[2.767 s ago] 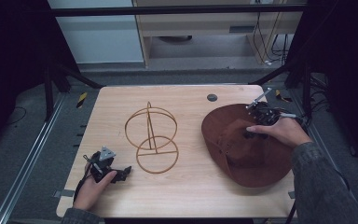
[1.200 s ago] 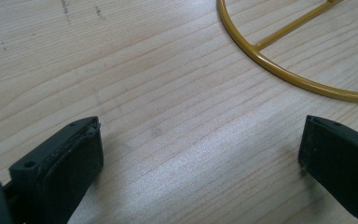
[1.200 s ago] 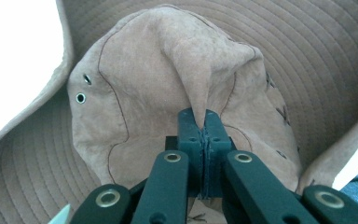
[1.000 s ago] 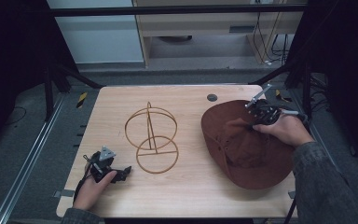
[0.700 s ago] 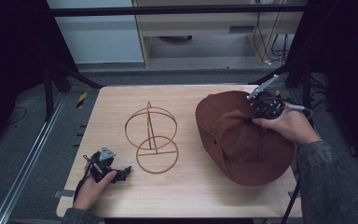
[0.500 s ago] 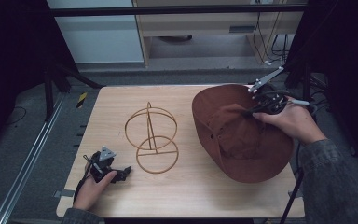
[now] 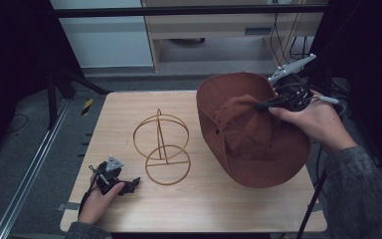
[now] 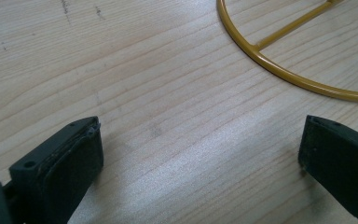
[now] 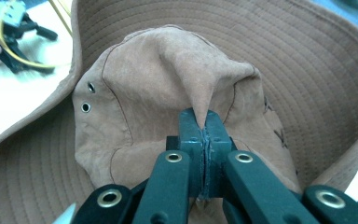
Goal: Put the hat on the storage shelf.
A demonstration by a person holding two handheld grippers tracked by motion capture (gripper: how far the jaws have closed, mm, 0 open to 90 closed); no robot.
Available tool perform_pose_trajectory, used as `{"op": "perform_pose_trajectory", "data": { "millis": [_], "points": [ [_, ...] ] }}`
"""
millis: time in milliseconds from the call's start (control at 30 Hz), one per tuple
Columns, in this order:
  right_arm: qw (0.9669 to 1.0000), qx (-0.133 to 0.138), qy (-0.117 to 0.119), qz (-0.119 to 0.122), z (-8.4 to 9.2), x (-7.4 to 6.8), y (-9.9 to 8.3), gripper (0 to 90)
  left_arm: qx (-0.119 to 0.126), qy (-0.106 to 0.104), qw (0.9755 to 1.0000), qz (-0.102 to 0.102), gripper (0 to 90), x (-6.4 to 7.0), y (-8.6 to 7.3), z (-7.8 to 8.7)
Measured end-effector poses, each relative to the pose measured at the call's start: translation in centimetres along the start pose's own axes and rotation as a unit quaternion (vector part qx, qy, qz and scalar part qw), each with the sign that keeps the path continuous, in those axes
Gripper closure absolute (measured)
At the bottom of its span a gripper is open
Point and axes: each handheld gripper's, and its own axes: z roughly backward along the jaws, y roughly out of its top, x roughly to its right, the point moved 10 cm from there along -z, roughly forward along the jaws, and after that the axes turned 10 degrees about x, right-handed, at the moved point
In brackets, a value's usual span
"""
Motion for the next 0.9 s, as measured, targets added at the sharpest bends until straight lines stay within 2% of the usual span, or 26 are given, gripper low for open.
{"op": "perform_pose_trajectory", "data": {
  "millis": [200, 433, 733, 900],
  "points": [
    [0.9995, 0.030, 0.005, 0.006, 1.0, -1.0, 2.1, 89.3, 0.000, 0.000, 1.0000, 0.000, 0.0, 0.0, 0.0, 0.0],
    [0.9977, 0.065, 0.014, 0.013, 1.2, -2.7, 3.9, 89.3, 0.001, 0.000, 1.0000, 0.000, 0.0, 0.0, 0.0, 0.0],
    [0.9941, 0.104, 0.026, 0.019, 1.1, -4.7, 5.1, 89.3, 0.001, 0.000, 1.0000, 0.000, 0.0, 0.0, 0.0, 0.0],
    [0.9925, 0.116, 0.031, 0.025, 1.0, -6.0, 5.6, 89.4, 0.002, 0.000, 1.0000, 0.000, 0.0, 0.0, 0.0, 0.0]
  ]
}}
